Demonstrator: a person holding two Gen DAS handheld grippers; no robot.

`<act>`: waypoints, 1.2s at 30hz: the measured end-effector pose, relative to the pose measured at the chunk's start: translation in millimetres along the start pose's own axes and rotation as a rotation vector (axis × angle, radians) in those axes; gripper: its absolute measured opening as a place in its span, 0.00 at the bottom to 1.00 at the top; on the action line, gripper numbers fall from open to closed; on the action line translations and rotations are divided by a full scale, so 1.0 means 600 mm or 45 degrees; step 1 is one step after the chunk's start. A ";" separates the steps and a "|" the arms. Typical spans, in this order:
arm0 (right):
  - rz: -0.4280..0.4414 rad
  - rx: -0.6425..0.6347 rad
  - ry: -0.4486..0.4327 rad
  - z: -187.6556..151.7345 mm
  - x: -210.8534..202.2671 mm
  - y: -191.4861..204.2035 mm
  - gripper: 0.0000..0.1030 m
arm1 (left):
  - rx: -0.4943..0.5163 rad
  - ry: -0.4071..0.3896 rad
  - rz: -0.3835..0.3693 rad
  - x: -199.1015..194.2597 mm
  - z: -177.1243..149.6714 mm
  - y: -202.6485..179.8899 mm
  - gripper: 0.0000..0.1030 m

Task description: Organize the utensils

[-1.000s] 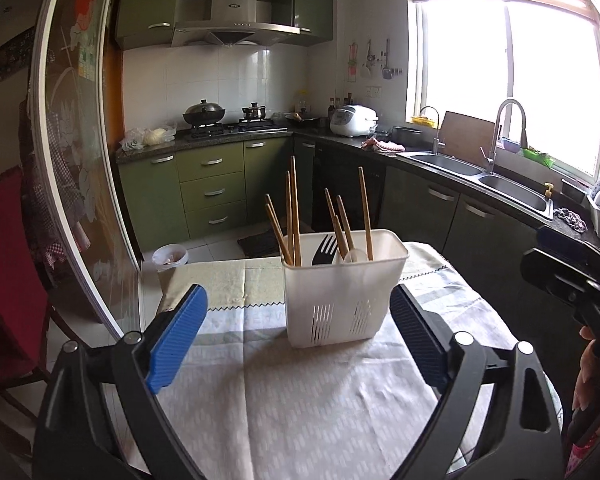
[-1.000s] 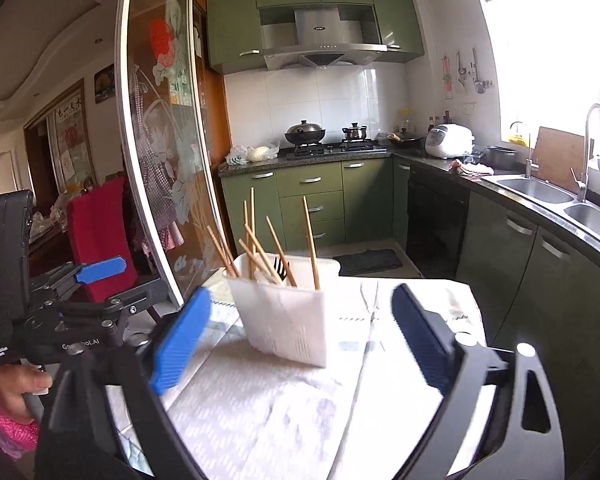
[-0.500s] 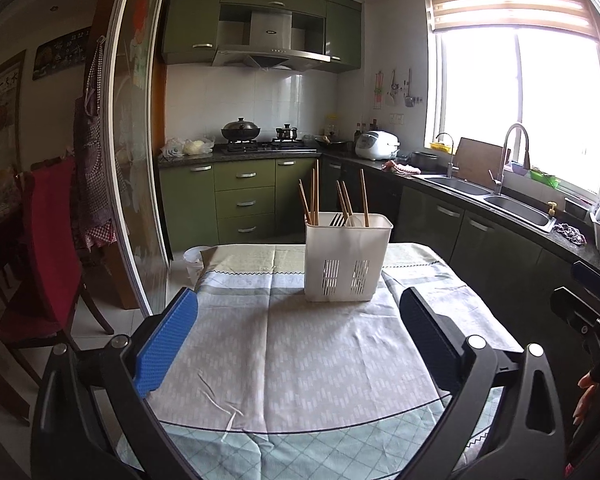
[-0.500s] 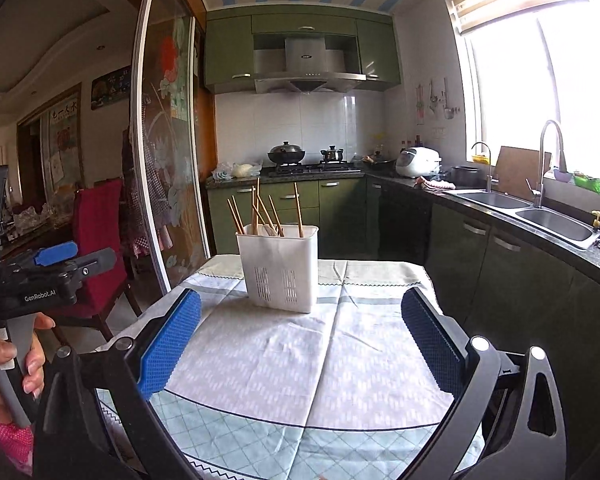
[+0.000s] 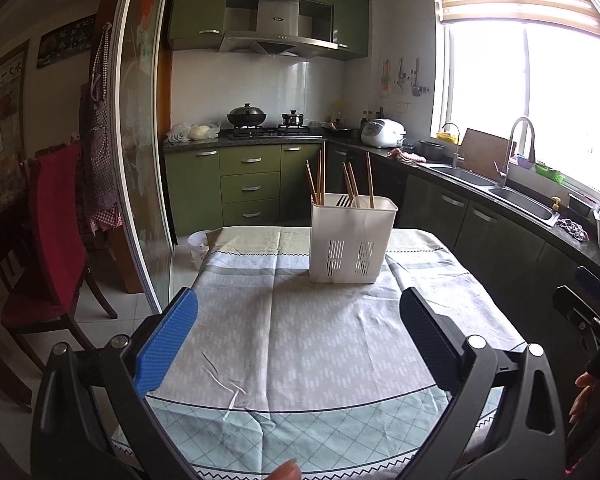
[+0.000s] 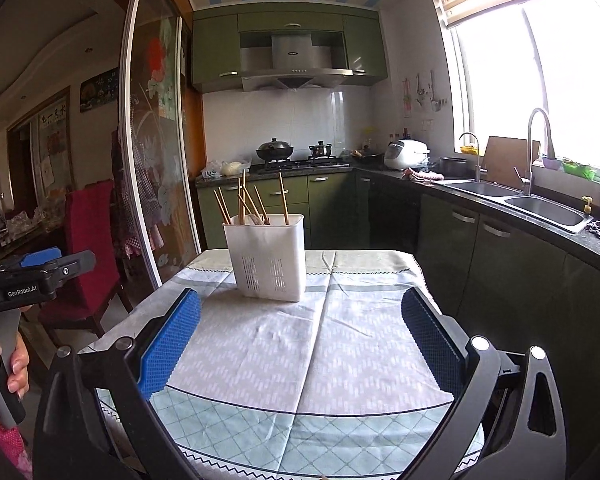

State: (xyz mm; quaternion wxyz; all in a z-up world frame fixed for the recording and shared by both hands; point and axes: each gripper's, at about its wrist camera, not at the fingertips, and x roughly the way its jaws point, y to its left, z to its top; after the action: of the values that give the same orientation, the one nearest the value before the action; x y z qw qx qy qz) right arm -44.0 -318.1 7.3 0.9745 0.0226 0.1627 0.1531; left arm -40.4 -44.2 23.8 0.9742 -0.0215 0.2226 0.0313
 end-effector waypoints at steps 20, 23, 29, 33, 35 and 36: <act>0.007 -0.029 0.012 0.004 0.011 0.015 0.96 | -0.020 0.023 -0.018 0.004 -0.010 0.013 0.93; 0.008 -0.028 0.012 0.004 0.011 0.015 0.96 | -0.014 0.023 -0.020 0.003 -0.011 0.013 0.93; 0.006 -0.028 0.011 0.005 0.012 0.015 0.96 | -0.010 0.024 -0.035 0.003 -0.011 0.015 0.93; 0.004 -0.027 0.007 0.005 0.012 0.017 0.96 | -0.005 0.029 -0.031 0.005 -0.011 0.017 0.93; 0.004 -0.026 0.005 0.005 0.013 0.016 0.96 | -0.006 0.030 -0.032 0.006 -0.012 0.016 0.93; 0.004 -0.025 0.005 0.005 0.013 0.016 0.96 | -0.006 0.030 -0.031 0.006 -0.011 0.016 0.93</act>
State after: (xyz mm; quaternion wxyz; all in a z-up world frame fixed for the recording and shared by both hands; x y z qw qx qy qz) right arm -39.0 -306.6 8.8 0.9741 0.0129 0.1631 0.1563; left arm -41.0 -35.0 16.0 0.9717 -0.0270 0.2338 0.0196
